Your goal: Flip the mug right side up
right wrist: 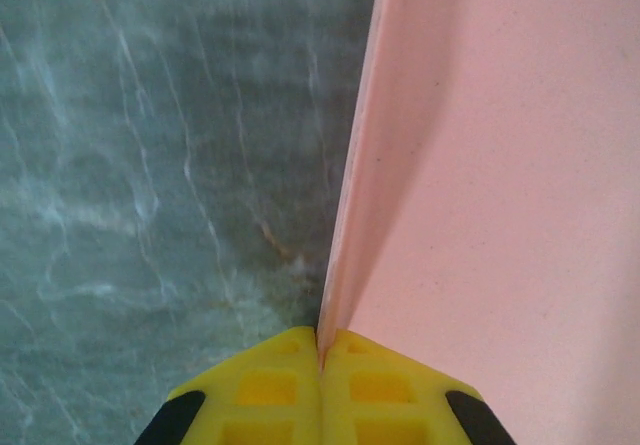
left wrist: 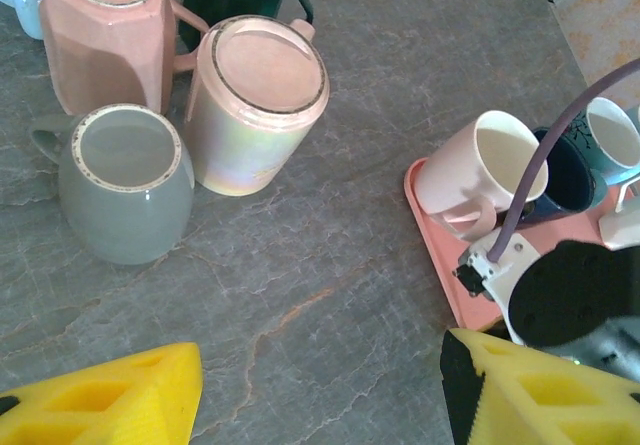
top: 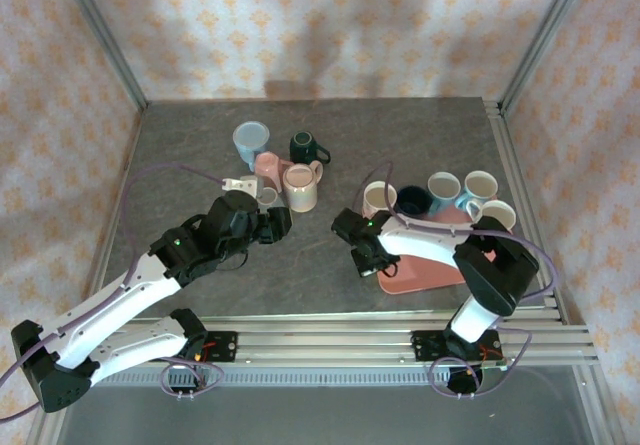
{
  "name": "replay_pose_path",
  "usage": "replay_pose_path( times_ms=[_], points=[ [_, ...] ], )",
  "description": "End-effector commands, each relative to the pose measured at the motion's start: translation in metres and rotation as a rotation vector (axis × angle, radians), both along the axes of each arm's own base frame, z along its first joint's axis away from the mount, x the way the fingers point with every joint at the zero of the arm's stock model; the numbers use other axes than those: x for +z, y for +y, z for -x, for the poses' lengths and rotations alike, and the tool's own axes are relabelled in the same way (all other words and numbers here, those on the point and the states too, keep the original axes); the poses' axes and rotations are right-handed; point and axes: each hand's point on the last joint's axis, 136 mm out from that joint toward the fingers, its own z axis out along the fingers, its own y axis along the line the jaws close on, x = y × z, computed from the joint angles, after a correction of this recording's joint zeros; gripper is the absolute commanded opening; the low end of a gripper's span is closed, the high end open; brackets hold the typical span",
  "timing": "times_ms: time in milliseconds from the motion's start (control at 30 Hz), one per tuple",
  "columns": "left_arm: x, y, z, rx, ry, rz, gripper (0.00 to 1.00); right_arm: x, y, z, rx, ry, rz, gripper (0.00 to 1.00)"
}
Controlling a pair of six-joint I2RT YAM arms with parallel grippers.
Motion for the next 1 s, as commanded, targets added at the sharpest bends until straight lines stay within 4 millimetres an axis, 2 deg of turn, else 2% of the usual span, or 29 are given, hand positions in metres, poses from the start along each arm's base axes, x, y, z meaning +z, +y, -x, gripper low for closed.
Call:
replay_pose_path(
  times_ms=[0, 433, 567, 700, 833, 967],
  points=[
    [-0.001, 0.006, -0.006, 0.028, -0.014, -0.016, 0.65, 0.007, 0.008, -0.040, 0.037, -0.099, -0.017, 0.00],
    [-0.001, 0.011, -0.007, 0.042, -0.018, -0.018, 0.65, -0.003, 0.015, -0.096, -0.039, -0.085, -0.021, 0.00],
    [0.001, 0.013, -0.006, 0.039, -0.024, -0.025, 0.65, 0.001, 0.019, -0.112, -0.068, -0.108, -0.024, 0.00],
    [0.004, 0.017, -0.003, 0.038, -0.027, -0.031, 0.65, 0.010, 0.028, -0.116, -0.093, -0.111, -0.066, 0.00],
    [0.008, 0.022, 0.001, 0.038, -0.026, -0.039, 0.66, 0.028, 0.032, -0.111, -0.126, -0.138, -0.121, 0.15],
    [0.007, 0.030, 0.005, 0.034, 0.001, -0.081, 0.67, 0.052, 0.039, -0.093, -0.118, -0.175, -0.184, 0.29]
  ],
)
